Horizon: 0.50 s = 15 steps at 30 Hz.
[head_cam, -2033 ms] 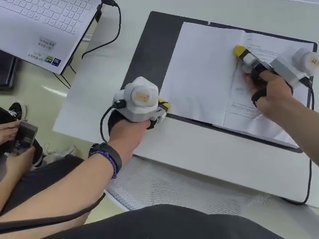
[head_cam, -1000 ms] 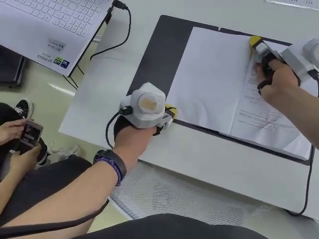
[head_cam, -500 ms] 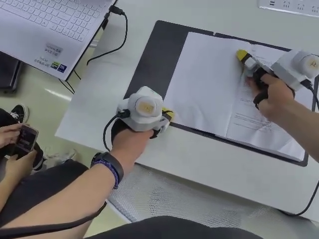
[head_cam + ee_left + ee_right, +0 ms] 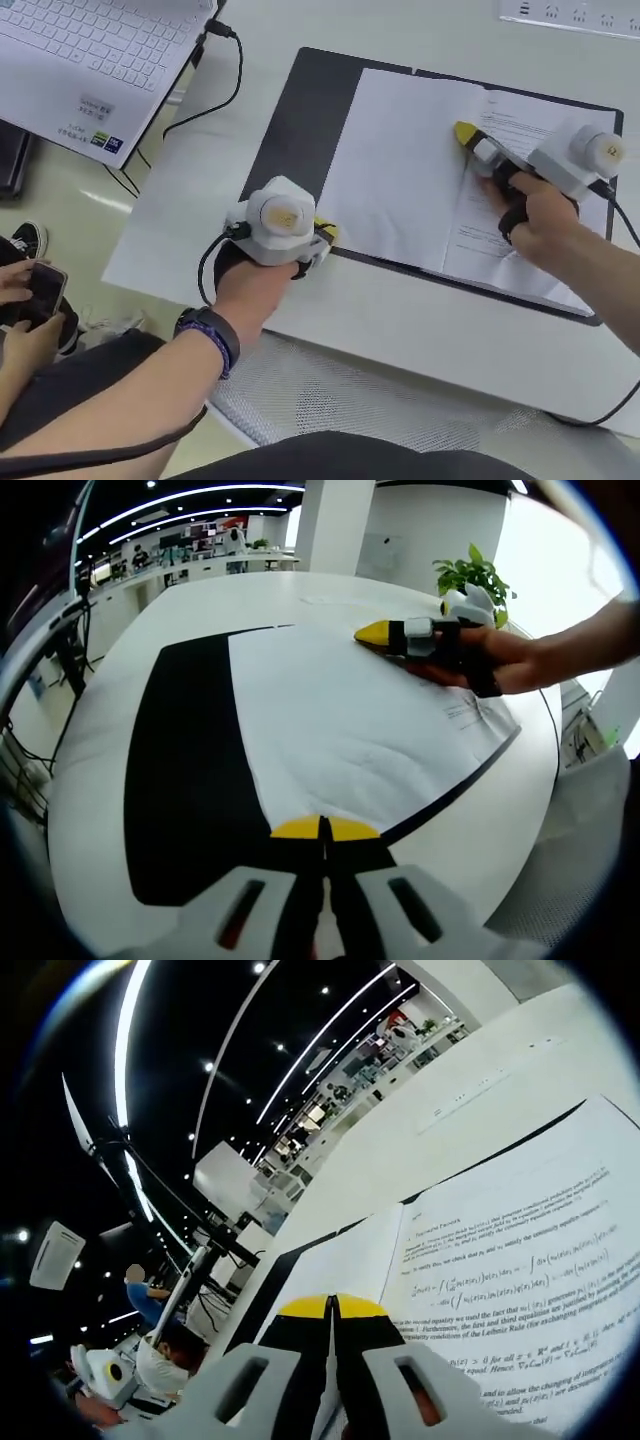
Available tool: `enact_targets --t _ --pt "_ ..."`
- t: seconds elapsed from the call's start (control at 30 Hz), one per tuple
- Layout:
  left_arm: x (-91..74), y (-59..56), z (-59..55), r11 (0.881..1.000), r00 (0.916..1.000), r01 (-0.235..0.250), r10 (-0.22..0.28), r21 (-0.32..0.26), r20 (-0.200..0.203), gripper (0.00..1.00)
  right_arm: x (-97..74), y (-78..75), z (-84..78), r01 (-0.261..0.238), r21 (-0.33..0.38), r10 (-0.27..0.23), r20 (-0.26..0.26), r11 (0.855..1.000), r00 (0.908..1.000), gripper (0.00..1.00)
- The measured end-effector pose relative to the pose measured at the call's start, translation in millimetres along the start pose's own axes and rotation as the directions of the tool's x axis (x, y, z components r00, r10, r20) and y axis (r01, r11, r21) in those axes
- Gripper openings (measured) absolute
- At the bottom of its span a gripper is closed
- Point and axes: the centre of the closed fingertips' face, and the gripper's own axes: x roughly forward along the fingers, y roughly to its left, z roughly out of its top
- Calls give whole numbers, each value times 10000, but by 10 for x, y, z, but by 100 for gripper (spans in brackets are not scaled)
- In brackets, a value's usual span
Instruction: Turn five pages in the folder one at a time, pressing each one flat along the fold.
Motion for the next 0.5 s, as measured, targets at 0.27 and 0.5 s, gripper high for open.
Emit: enact_targets --t 0.27,0.5 --pt "11 4 -2 10000 10000 -12 12 -10 14 0 -124 35 -162 -630 158 635 -314 9979 9975 0" --pt "-20 -28 6 10000 10000 -29 29 12 6 0 -281 159 -322 -841 117 845 -487 9964 9952 0"
